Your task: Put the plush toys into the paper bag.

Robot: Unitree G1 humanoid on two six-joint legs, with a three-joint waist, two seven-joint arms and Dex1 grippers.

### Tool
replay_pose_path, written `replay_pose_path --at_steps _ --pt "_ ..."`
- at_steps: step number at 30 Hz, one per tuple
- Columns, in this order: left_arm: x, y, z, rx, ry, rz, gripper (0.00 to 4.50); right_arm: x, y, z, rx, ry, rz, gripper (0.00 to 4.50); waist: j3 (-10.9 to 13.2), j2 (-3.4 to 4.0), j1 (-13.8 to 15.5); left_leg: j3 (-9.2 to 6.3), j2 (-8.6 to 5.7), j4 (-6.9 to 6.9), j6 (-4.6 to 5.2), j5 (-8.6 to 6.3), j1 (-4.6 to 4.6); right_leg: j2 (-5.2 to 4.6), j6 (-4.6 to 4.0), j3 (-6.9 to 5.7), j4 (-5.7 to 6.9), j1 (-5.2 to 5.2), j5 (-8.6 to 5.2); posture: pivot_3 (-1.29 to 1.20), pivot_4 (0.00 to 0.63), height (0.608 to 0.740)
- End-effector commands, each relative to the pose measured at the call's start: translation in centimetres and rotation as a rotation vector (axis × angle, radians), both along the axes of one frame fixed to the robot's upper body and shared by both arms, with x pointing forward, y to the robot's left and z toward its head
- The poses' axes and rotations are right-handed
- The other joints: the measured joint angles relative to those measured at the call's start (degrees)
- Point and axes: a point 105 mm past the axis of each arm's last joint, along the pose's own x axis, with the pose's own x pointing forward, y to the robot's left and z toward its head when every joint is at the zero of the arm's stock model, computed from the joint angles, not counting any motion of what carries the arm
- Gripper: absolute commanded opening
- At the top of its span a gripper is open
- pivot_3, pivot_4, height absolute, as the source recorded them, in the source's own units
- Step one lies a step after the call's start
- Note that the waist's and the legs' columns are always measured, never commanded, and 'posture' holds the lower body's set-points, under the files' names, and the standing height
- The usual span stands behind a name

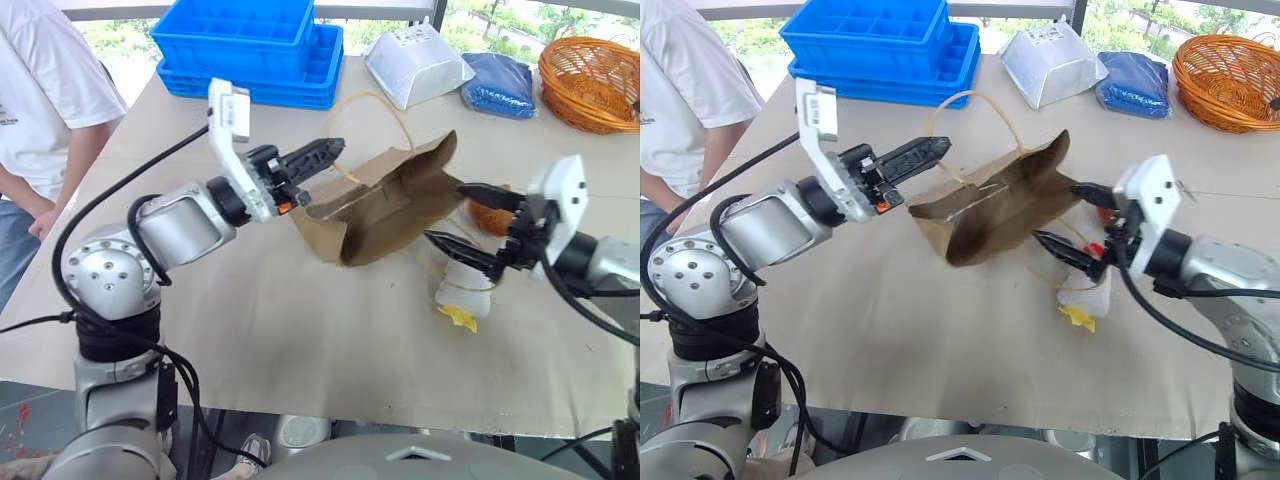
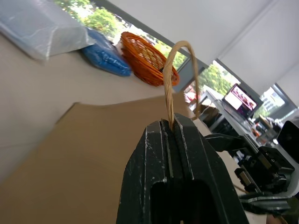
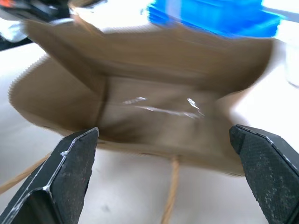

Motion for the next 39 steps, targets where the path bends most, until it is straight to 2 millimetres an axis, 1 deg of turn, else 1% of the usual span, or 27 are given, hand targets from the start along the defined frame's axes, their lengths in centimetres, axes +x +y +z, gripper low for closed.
replay_pose_path --at_steps 1,3,5,7,9,12,15,19,20,23,25,28,31,35,37,39 --pt "-0.8 -0.2 2.5 0.008 -0.126 -0.014 0.0 0.6 0.8 0.2 -0.01 -0.055 0.025 4.45 0.01 -0.02 0.0 0.0 0.0 0.0 0.0 0.0 -0.01 0.01 0.0 0.0 -0.02 0.0 0.0 0.0 0.15 0.74" --pt "-1.0 -0.3 2.9 0.039 -0.166 -0.015 0.0 1.2 1.4 0.1 -0.007 -0.069 0.041 4.45 0.02 -0.03 -0.03 0.0 0.0 0.0 0.0 0.0 -0.01 0.01 0.0 0.01 -0.04 0.0 0.0 0.0 0.15 0.74" --pt "-1.2 -0.3 2.9 0.079 -0.194 -0.012 0.0 2.1 2.4 0.3 0.019 -0.095 0.066 4.45 0.04 -0.04 -0.24 0.02 0.0 0.0 0.0 0.0 0.01 0.02 0.0 0.04 -0.04 0.0 0.0 0.0 0.15 0.74" --pt "-1.3 0.0 2.7 0.142 -0.225 0.013 0.0 3.5 3.7 1.1 0.066 -0.154 0.075 4.45 0.08 -0.06 -0.35 0.04 0.04 -0.01 -0.01 0.01 0.04 0.07 0.01 0.07 -0.02 -0.01 0.0 0.0 0.15 0.74" --pt "-1.3 0.4 2.5 0.185 -0.241 0.041 0.0 4.5 4.6 2.0 0.118 -0.195 0.082 4.45 0.13 -0.06 -0.39 0.05 0.07 -0.01 -0.07 0.04 0.05 0.12 0.0 0.08 0.0 -0.02 0.0 0.0 0.15 0.74" --pt "-0.7 1.5 1.4 0.282 -0.234 0.114 0.0 4.2 5.5 3.2 0.211 -0.245 0.163 4.45 0.14 -0.06 -0.2 0.04 0.08 -0.02 -0.08 0.05 0.03 0.13 -0.01 0.09 -0.01 -0.04 0.0 0.0 0.15 0.74" --pt "-0.4 1.8 1.0 0.314 -0.244 0.145 0.0 3.6 5.2 3.8 0.25 -0.246 0.203 4.45 0.16 -0.07 0.15 -0.09 0.04 -0.02 -0.07 0.04 -0.09 0.13 0.0 0.13 -0.07 -0.04 0.0 0.0 0.15 0.74" --pt "-0.3 1.6 0.7 0.339 -0.27 0.159 0.0 2.2 4.6 3.6 0.241 -0.205 0.269 4.45 0.17 -0.08 0.17 -0.26 0.0 -0.02 -0.07 0.04 -0.23 0.13 -0.01 0.13 -0.21 -0.03 0.01 0.0 0.15 0.74" --pt "-0.3 1.5 0.5 0.353 -0.28 0.157 0.0 1.9 4.3 3.5 0.235 -0.19 0.28 4.45 0.17 -0.08 0.03 -0.28 0.0 -0.02 -0.07 0.04 -0.23 0.13 -0.01 0.12 -0.22 -0.02 0.01 0.0 0.15 0.74" --pt "-0.5 0.9 0.2 0.329 -0.273 0.129 0.0 1.9 2.7 3.7 0.232 -0.172 0.254 4.45 0.17 -0.07 -0.03 -0.29 0.0 -0.05 -0.07 0.04 -0.18 0.13 -0.01 0.13 -0.18 -0.01 0.01 0.0 0.15 0.74" --pt "-0.6 0.8 1.6 0.216 -0.272 0.118 0.0 2.4 2.1 3.5 0.201 -0.177 0.203 4.45 0.18 -0.07 -0.09 -0.29 0.0 -0.05 -0.07 0.04 -0.17 0.13 -0.01 0.13 -0.15 -0.02 0.01 0.0 0.15 0.74" --pt "0.1 1.9 3.6 0.174 -0.327 0.18 0.0 2.8 2.6 2.0 0.104 -0.2 0.202 4.45 0.19 -0.09 -0.12 -0.29 0.02 -0.05 -0.07 0.04 -0.14 0.14 -0.01 0.15 -0.1 -0.02 0.01 0.0 0.15 0.74" --pt "0.2 2.8 4.6 0.212 -0.378 0.221 0.0 3.6 3.7 1.3 0.098 -0.214 0.208 4.45 0.19 -0.09 -0.44 -0.26 0.02 -0.05 -0.08 0.05 -0.08 0.19 -0.01 0.19 -0.05 -0.02 0.0 0.0 0.15 0.74" --pt "0.2 4.0 5.6 0.261 -0.423 0.287 0.0 4.9 4.8 1.2 0.123 -0.248 0.217 4.45 0.2 -0.09 -0.29 -0.2 0.03 -0.05 -0.08 0.05 -0.05 0.21 0.0 0.26 -0.04 -0.03 0.01 0.0 0.15 0.74" --pt "-0.3 4.3 6.1 0.325 -0.473 0.311 0.0 6.2 5.7 1.3 0.146 -0.274 0.212 4.45 0.23 -0.15 -0.3 -0.2 0.02 -0.05 -0.08 0.05 -0.06 0.19 0.0 0.26 -0.05 -0.03 0.01 0.0 0.15 0.74" --pt "-1.1 4.0 6.0 0.381 -0.515 0.298 0.0 6.8 6.7 1.0 0.156 -0.284 0.24 4.45 0.25 -0.13 -0.45 -0.19 0.02 -0.05 -0.08 0.05 -0.07 0.2 -0.01 0.26 -0.05 -0.04 0.01 0.0 0.15 0.74"
